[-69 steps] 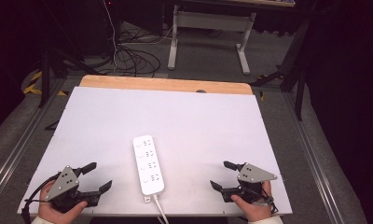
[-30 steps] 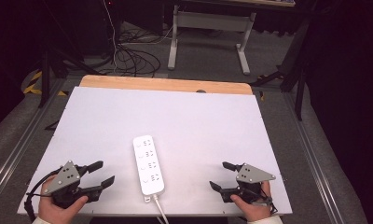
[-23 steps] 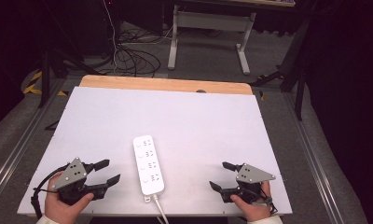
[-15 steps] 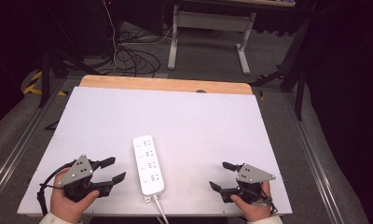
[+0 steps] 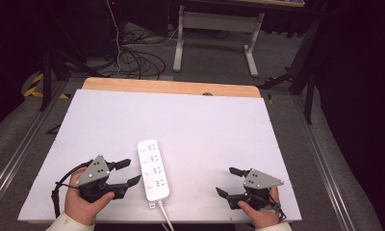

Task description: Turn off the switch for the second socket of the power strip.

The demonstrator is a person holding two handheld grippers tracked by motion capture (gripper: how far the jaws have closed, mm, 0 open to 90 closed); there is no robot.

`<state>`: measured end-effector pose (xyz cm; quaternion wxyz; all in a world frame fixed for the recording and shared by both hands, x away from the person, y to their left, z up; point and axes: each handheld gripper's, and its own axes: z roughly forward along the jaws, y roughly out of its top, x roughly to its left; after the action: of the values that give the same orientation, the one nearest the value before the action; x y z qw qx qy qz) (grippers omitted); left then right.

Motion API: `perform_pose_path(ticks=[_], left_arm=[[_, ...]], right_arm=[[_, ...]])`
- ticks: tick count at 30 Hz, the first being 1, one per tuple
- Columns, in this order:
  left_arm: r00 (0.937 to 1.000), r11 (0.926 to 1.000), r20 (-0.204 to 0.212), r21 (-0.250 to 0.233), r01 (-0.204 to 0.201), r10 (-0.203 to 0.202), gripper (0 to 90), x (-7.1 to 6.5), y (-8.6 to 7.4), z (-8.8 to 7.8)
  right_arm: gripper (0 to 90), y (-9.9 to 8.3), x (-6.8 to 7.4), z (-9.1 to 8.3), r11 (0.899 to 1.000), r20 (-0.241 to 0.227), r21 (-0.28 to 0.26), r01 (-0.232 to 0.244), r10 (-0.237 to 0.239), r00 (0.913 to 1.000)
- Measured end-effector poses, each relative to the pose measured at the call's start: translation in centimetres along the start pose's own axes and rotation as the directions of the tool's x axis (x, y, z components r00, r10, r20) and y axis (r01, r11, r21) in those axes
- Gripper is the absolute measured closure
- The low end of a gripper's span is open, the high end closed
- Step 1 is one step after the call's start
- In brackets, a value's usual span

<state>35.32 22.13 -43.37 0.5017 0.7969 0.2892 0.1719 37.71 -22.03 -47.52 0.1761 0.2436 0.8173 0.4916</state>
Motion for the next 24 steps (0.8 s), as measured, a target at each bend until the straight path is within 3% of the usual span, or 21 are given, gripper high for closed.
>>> perform_pose_path(ticks=[24], left_arm=[[0.9982,0.9993,0.053,0.019,-0.031,0.03,39.5,-1.2,1.8,3.6]], right_arm=[[18.9,-0.1,0.0,0.1,1.0,-0.006,0.008,0.002,-0.002,1.0]])
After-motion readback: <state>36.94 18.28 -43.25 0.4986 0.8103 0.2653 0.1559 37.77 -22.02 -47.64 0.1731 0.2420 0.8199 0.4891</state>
